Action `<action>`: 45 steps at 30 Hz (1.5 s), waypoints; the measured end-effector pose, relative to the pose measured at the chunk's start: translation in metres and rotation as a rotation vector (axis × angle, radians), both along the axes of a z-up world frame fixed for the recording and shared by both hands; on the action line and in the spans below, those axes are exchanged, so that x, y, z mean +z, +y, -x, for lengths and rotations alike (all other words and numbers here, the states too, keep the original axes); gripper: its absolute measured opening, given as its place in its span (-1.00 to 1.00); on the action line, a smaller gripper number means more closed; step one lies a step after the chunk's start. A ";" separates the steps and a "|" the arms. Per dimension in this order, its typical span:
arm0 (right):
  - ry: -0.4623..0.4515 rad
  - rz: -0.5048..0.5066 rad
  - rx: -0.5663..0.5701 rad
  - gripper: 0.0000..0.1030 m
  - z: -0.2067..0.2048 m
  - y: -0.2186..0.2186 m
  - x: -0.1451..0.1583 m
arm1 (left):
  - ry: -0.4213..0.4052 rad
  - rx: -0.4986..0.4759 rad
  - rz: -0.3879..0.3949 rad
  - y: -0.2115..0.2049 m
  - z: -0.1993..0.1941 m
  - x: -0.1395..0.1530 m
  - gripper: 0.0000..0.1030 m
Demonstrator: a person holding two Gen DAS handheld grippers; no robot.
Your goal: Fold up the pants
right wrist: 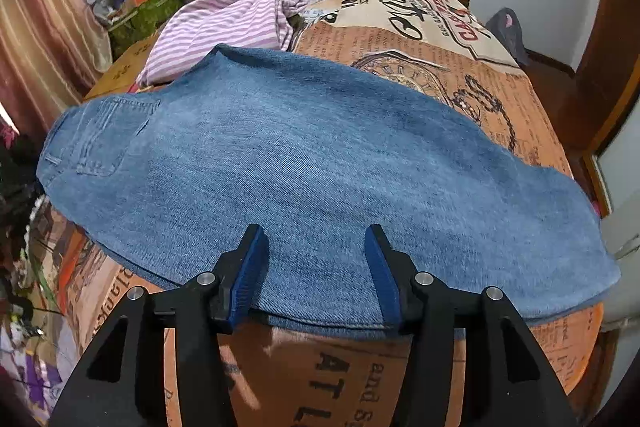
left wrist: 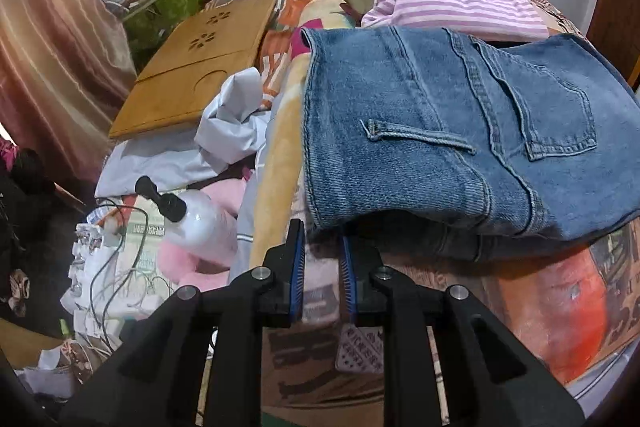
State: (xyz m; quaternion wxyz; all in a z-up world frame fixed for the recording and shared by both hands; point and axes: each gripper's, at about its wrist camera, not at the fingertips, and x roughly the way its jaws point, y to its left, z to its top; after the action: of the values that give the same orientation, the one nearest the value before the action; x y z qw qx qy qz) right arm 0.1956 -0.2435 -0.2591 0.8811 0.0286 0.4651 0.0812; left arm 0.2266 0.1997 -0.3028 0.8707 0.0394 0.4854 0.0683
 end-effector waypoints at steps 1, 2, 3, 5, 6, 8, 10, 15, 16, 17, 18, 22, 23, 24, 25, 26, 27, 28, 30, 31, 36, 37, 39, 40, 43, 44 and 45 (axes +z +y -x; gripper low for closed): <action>0.000 -0.005 -0.005 -0.06 0.001 -0.001 0.000 | 0.007 0.008 0.000 0.000 0.001 0.002 -0.64; 0.000 -0.006 -0.013 -0.05 0.003 -0.003 0.002 | 0.012 0.016 -0.012 0.000 0.002 0.007 -0.64; -0.002 -0.003 -0.025 -0.05 0.006 -0.007 0.004 | 0.007 0.015 -0.020 -0.002 0.003 0.012 -0.64; -0.010 0.006 -0.043 -0.05 0.011 -0.014 0.008 | -0.010 0.008 -0.027 -0.007 0.006 0.024 -0.64; -0.026 0.013 -0.063 -0.05 0.017 -0.023 0.012 | -0.021 0.003 -0.027 -0.010 0.006 0.033 -0.64; -0.053 0.016 -0.105 -0.05 0.026 -0.040 0.018 | -0.051 -0.006 -0.018 -0.019 0.006 0.051 -0.61; -0.076 0.004 -0.165 -0.02 0.036 -0.065 0.023 | -0.087 -0.015 0.001 -0.032 0.003 0.070 -0.46; -0.113 -0.015 -0.355 0.01 0.063 -0.147 0.027 | -0.143 -0.042 0.064 -0.074 -0.016 0.092 0.03; -0.110 -0.015 -0.387 0.01 0.067 -0.161 0.025 | -0.136 -0.044 0.073 -0.083 -0.022 0.089 0.03; -0.106 -0.015 -0.423 0.01 0.071 -0.177 0.022 | -0.123 -0.043 0.081 -0.091 -0.028 0.086 0.03; -0.102 -0.021 -0.472 0.01 0.077 -0.200 0.017 | -0.103 -0.040 0.096 -0.101 -0.037 0.079 0.03; -0.071 -0.043 -0.602 0.01 0.089 -0.261 0.001 | -0.025 -0.034 0.132 -0.127 -0.059 0.049 0.03; -0.065 -0.054 -0.630 0.01 0.091 -0.276 -0.004 | -0.010 -0.033 0.128 -0.133 -0.062 0.042 0.03; -0.059 -0.063 -0.648 0.01 0.090 -0.285 -0.006 | 0.012 -0.030 0.125 -0.139 -0.065 0.032 0.03; -0.050 -0.075 -0.669 0.01 0.088 -0.297 -0.012 | 0.029 -0.025 0.126 -0.143 -0.068 0.025 0.04; -0.041 -0.084 -0.684 0.01 0.085 -0.303 -0.017 | 0.045 -0.012 0.120 -0.146 -0.070 0.018 0.11; -0.028 -0.106 -0.702 0.01 0.081 -0.315 -0.026 | 0.060 0.002 0.109 -0.148 -0.073 0.009 0.12; -0.020 -0.128 -0.709 0.01 0.079 -0.320 -0.031 | 0.070 0.011 0.105 -0.148 -0.075 0.004 0.12; 0.003 -0.179 -0.723 0.01 0.070 -0.329 -0.044 | 0.081 0.028 0.113 -0.149 -0.076 -0.004 0.14; 0.016 -0.212 -0.723 0.01 0.066 -0.333 -0.053 | 0.082 0.033 0.115 -0.149 -0.076 -0.006 0.15; 0.018 -0.303 -0.730 0.01 0.051 -0.341 -0.074 | 0.085 0.033 0.084 -0.156 -0.077 -0.011 0.16; 0.021 -0.324 -0.730 -0.01 0.047 -0.342 -0.077 | 0.087 0.034 0.084 -0.156 -0.077 -0.011 0.17; 0.010 -0.351 -0.727 -0.40 0.044 -0.342 -0.079 | 0.090 0.039 0.087 -0.155 -0.078 -0.012 0.17; 0.007 -0.345 -0.725 -0.54 0.048 -0.343 -0.078 | 0.091 0.041 0.087 -0.155 -0.079 -0.012 0.17; -0.043 -0.235 -0.707 -0.86 0.047 -0.335 -0.063 | 0.091 0.041 0.080 -0.155 -0.079 -0.011 0.18; -0.078 -0.195 -0.705 -0.88 0.049 -0.331 -0.054 | 0.092 0.041 0.079 -0.155 -0.079 -0.011 0.18; -0.119 -0.167 -0.708 -0.89 0.055 -0.329 -0.044 | 0.094 0.042 0.082 -0.155 -0.079 -0.011 0.18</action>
State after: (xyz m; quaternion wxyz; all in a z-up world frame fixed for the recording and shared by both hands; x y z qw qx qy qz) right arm 0.1411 -0.5727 -0.3033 0.8747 0.2550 0.3661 -0.1893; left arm 0.3056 0.0451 -0.3139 0.8463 -0.0032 0.5287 0.0648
